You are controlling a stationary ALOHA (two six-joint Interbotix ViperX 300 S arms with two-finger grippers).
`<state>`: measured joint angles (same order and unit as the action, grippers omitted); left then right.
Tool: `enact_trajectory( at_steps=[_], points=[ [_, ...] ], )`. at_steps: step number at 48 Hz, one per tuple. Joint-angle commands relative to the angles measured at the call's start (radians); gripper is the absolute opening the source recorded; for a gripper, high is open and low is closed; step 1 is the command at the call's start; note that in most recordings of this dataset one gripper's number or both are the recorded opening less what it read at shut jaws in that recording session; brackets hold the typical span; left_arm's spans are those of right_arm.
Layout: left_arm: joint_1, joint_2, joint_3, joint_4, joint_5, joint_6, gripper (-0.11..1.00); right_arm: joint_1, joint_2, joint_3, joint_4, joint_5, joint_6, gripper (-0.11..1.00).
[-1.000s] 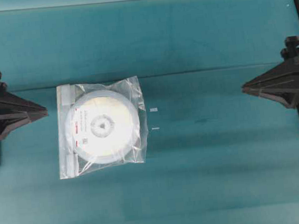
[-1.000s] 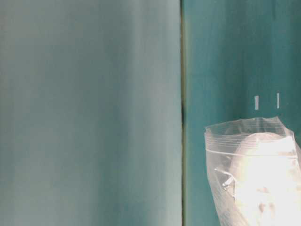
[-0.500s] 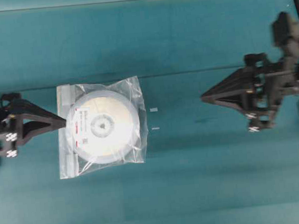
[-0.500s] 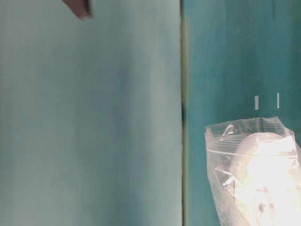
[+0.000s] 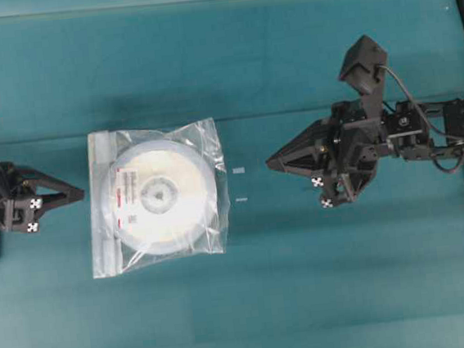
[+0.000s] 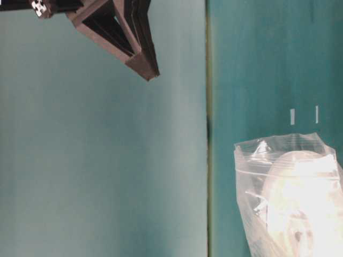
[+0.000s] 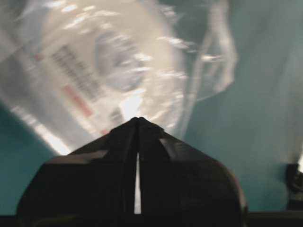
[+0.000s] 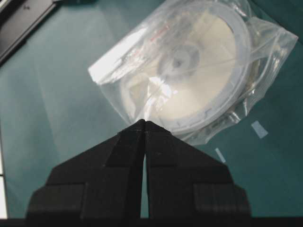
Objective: Take out the reel from the clear zip bag.
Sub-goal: 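Move both grippers inward toward the bagged white reel, then grasp the left edge of the clear zip bag with the left gripper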
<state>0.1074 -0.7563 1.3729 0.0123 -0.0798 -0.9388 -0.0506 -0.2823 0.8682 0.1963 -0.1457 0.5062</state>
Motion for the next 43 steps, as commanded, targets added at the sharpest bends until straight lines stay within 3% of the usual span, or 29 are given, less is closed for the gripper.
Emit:
enact_trajectory(
  at_steps=[1,8,17,21,23,30,35,43],
  points=[
    [0.002,0.008,0.017,0.003,-0.021,-0.026,0.00,-0.011,-0.002,-0.018,0.002,-0.002,0.012,0.00],
    [0.011,0.021,0.041,0.003,-0.040,-0.084,0.20,-0.029,0.003,-0.018,0.009,0.005,0.014,0.00],
    [0.051,0.046,0.044,0.003,-0.046,-0.091,0.75,-0.055,0.018,-0.018,0.020,0.015,0.012,0.00],
    [0.060,0.057,0.043,0.003,-0.067,-0.091,0.93,-0.055,0.018,-0.018,0.020,0.017,0.012,0.00],
    [0.061,0.063,0.044,0.003,-0.077,-0.091,0.95,-0.057,0.018,-0.018,0.020,0.017,0.012,0.00],
    [0.064,0.114,0.051,0.003,-0.087,-0.095,0.79,-0.057,0.020,-0.018,0.020,0.017,0.012,0.00],
    [0.064,0.170,0.052,0.003,-0.123,-0.114,0.86,-0.057,0.018,-0.018,0.020,0.017,0.012,0.00],
    [0.064,0.270,0.054,0.003,-0.192,-0.198,0.91,-0.057,0.020,-0.018,0.020,0.017,0.014,0.00]
  ],
)
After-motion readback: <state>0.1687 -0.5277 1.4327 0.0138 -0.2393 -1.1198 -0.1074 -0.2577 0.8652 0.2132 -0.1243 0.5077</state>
